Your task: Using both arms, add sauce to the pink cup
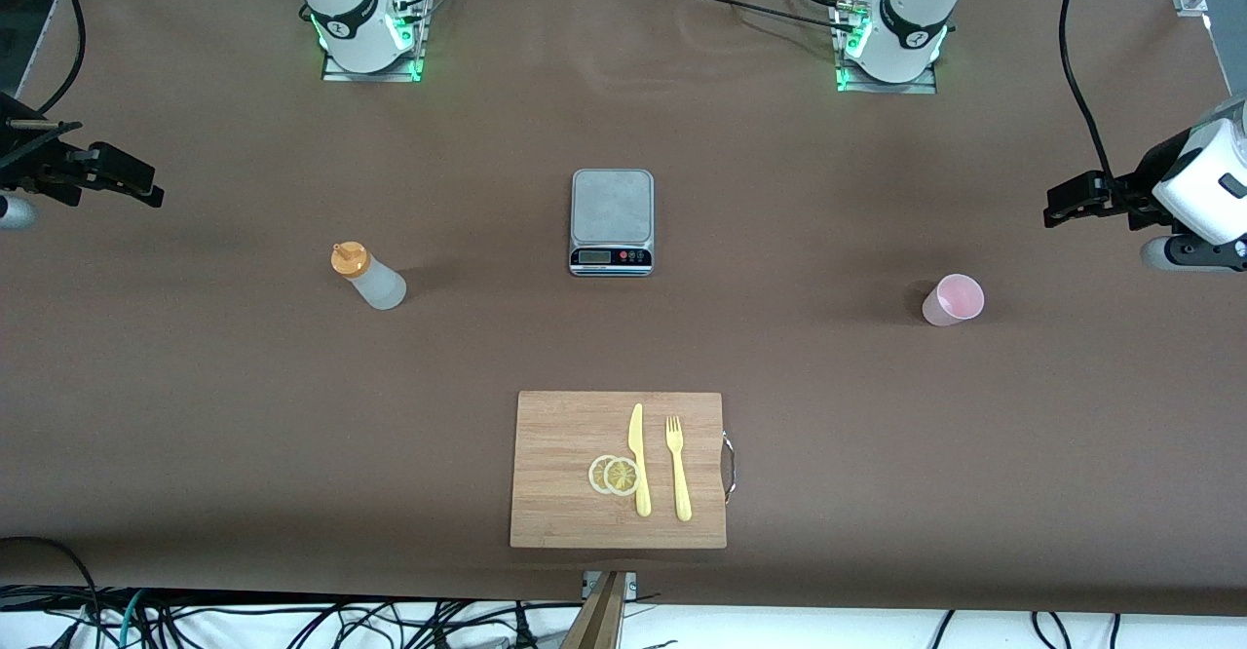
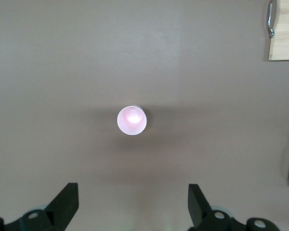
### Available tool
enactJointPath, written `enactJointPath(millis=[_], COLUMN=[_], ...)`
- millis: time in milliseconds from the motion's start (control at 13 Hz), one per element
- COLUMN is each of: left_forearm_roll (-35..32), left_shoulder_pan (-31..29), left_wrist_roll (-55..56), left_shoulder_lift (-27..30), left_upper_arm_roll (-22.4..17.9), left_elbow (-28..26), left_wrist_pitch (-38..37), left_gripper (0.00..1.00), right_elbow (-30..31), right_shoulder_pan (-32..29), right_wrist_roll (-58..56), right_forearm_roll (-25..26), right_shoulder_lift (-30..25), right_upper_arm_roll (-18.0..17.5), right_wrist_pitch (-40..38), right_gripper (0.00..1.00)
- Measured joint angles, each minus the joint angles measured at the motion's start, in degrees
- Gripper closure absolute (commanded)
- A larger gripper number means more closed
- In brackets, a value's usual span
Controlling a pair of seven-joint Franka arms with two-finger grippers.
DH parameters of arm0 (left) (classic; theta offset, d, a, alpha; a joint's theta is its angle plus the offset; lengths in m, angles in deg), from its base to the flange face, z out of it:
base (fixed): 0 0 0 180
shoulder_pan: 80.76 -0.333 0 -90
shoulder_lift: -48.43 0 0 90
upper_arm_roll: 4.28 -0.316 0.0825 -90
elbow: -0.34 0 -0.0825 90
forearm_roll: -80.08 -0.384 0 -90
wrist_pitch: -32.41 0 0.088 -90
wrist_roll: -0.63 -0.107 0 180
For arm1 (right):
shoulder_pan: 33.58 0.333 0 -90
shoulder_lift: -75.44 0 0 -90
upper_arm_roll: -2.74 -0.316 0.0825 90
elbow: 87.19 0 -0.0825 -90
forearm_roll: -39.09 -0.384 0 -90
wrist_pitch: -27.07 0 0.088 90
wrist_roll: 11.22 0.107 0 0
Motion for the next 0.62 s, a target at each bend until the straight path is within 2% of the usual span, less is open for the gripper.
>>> enactJointPath(millis=[617], left_forearm_roll=[0.00], left_shoulder_pan=[0.04], left_wrist_roll=[0.00], left_shoulder_lift=[-0.22], left_upper_arm_roll=[0.66], left_elbow=[0.68], left_wrist_pitch=[0.00], left_gripper=[0.00], right_elbow=[0.00], right_shoulder_pan=[0.00], right_wrist_roll=[0.01], right_forearm_roll=[0.00], right_shoulder_lift=[0.04], right_upper_arm_roll=[0.00], right_wrist_pitch=[0.00], right_gripper=[0.00])
